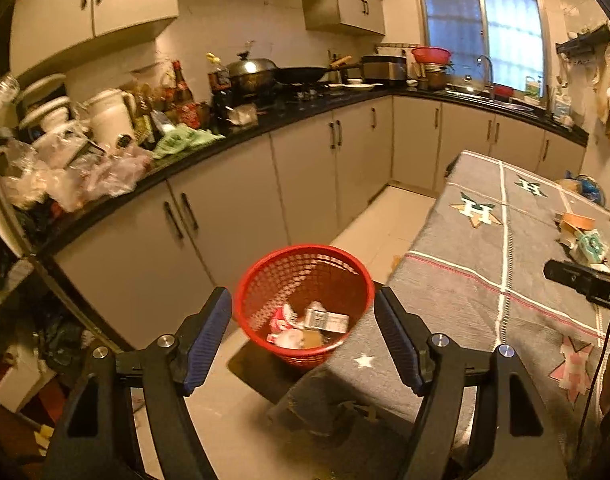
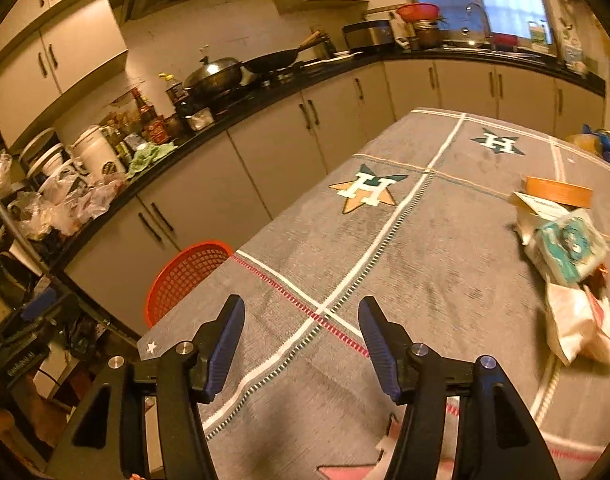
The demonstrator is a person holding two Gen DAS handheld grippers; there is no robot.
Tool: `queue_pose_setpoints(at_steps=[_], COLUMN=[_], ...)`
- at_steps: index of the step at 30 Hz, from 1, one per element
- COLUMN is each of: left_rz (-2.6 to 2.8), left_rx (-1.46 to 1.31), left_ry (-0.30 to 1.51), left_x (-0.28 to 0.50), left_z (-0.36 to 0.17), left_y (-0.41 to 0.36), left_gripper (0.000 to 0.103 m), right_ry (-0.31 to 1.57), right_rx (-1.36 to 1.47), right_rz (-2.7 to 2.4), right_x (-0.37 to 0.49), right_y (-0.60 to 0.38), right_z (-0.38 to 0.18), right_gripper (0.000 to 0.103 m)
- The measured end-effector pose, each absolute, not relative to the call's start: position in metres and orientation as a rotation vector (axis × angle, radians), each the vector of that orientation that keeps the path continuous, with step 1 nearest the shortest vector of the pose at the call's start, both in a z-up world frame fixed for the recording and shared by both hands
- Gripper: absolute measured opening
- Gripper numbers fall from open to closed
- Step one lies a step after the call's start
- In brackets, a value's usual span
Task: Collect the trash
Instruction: 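Move both open grippers back over the table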
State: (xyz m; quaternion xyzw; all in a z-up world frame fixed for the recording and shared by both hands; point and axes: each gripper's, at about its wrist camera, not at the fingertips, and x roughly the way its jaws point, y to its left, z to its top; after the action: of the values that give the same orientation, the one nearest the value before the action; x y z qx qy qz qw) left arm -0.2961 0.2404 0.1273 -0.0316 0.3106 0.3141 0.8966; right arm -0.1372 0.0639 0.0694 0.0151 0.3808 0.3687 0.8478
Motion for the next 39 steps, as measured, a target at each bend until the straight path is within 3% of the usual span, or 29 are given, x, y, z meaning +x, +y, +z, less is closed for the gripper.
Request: queue_pose_setpoints(at_steps=[11,39], left_rz=[0.761,0.826], left_rx=[0.022,0.034], left_ry=[0.621,0.592], left_x=[-0.283,-0.320], left_z=[0.163,0.185], left_y=[0.214,0.212], left_gripper=[0.074,0.076], right_ry=[0.875,0.845], right_rx=[0.186,0.094], right_rz=[0.907,0.856], right_x=[-0.125,-0.126], right_y=[0.040,0.043], right_z=[0.038,0.023], right_gripper=[0.064,0.067])
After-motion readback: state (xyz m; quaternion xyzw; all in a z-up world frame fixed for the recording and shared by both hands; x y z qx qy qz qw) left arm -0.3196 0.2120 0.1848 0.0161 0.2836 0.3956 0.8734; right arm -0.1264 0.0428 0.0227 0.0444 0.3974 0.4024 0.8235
